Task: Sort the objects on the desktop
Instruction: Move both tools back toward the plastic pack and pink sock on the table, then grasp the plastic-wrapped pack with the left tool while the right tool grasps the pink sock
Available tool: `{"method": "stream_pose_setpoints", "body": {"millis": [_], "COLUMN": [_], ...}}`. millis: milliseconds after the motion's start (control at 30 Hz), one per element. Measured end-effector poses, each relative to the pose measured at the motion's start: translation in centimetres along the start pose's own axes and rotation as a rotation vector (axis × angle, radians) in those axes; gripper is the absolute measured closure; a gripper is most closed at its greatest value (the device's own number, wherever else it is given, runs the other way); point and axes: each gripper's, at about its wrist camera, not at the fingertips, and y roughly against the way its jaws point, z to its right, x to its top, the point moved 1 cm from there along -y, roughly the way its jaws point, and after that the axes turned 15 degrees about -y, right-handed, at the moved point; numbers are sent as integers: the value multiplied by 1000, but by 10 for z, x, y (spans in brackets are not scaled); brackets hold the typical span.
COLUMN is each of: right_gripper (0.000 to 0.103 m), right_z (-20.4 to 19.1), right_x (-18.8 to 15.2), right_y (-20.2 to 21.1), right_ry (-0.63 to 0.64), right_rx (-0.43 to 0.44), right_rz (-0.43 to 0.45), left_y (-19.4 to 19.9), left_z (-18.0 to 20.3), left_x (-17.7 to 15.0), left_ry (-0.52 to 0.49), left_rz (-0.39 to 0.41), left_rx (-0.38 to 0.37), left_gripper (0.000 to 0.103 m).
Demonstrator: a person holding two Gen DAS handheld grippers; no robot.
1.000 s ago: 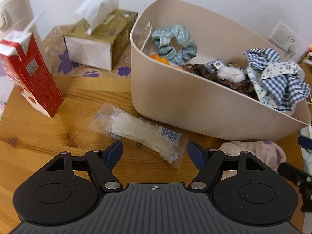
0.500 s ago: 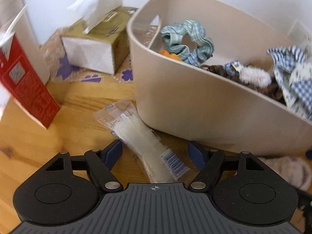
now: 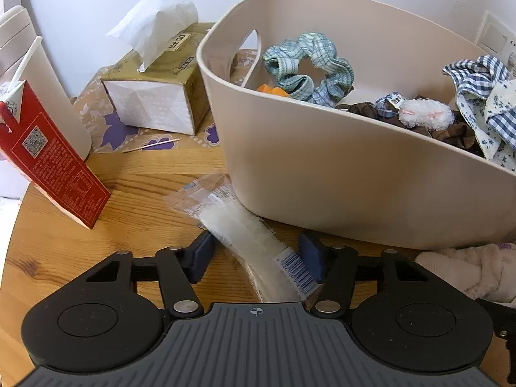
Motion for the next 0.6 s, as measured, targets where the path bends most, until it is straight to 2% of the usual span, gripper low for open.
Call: {"method": "stream_pose_setpoints", "body": {"millis": [33,67,267,367,600], "right_gripper": [33,38,57,62,66], "right_z": [-3,-5,-10,-12,-14], "right_x": [0,0,0,0,-4], "right_y": [-2,-3,-4,-2,1], "right_ry": [10,18,34,49,62], "right_rx": [6,13,21,14,13], "right_rz": [-13,-23,-42,-46,-56], "left_y": [0,0,3,5,10], "left_z": [-1,-2,-5,-6,-8], "left_x": [0,0,-2,-2,-7], "left_ry": [1,0,-7,-13,-11], "left_rz": [-1,-2,-19,-29,-29], "left_rx": [-1,-1,-18,-26,-40], "left_gripper": [49,50,60,64,71]}}
